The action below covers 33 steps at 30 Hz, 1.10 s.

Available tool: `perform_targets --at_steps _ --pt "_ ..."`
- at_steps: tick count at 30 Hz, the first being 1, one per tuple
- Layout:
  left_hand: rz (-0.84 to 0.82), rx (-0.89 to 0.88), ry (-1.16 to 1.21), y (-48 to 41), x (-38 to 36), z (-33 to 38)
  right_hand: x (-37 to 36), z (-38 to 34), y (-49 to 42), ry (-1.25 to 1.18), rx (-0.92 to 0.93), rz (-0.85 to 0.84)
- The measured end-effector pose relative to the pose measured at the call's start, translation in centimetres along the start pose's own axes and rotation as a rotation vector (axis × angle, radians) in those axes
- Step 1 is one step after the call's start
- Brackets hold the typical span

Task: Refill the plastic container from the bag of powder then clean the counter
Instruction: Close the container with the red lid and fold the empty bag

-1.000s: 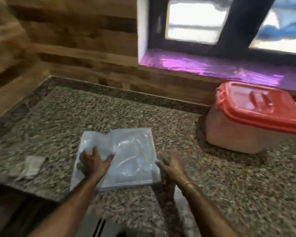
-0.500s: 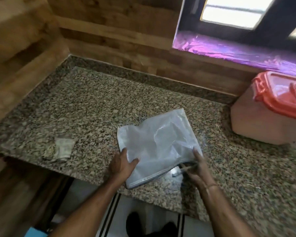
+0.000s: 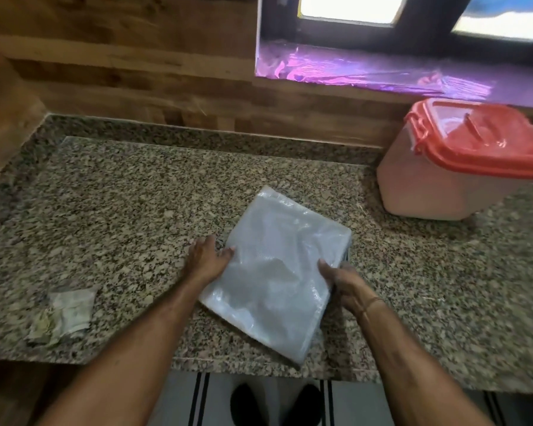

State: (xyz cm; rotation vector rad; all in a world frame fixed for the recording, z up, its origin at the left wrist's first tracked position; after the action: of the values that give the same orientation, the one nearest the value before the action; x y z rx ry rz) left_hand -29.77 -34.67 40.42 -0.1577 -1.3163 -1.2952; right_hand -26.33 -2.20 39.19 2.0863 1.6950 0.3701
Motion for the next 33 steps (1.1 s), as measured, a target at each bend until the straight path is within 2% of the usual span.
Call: perform_targets --at_steps 3,5,9,12,17,20,24,26,29,33 --pt "-0.228 -0.052 0.239 -0.4 -1.6 0.8 0.6 -0.6 0.2 -0.070 -0.004 0.080" --pt "-0.301 -0.074 0.335 0.3 -2.9 1.4 1.0 -0.6 0.9 -0.070 -0.031 0.133" --pt "-0.231 -0.076 0.391 0.8 -4.3 1.4 2.5 -0.2 1.4 0.106 -0.067 0.198" --pt "-0.193 -0.016 0.447 0.1 -4.6 0.5 3.8 -0.3 0.6 0.226 0.000 0.228" --pt "-0.110 0.105 0.369 -0.3 -3.6 -0.8 4.5 -0.2 0.6 0.423 -0.032 -0.046" --pt "-0.042 0.143 0.380 0.3 -2.2 -0.1 4.6 -1.2 0.1 0.473 -0.016 -0.029" --pt "0.055 0.103 0.542 1.1 1.4 2.6 2.3 -5.8 -1.1 0.101 -0.029 -0.026" --pt "0.096 0.053 0.656 1.5 3.5 4.3 1.2 -8.7 -1.4 -0.058 0.031 -0.064" --pt "0.056 -0.018 0.833 2.2 6.0 6.2 0.5 -12.0 -1.8 -0.167 0.172 -0.132" --pt "-0.014 -0.094 0.979 5.7 6.5 6.6 1.1 -13.7 -2.0 -0.175 0.225 -0.141"
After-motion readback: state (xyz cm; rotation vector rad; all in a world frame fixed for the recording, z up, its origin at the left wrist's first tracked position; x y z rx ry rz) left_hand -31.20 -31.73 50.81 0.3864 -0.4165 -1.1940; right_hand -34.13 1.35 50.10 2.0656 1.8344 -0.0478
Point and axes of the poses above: each hand's wrist, its own y-axis away from the middle knuckle, its own x-axis out of the back of the hand, z = x × y, the point moved 3 cm from there along -y, towards the middle knuckle, and after that the axes turned 14 degrees about x, right-handed, at the moved point
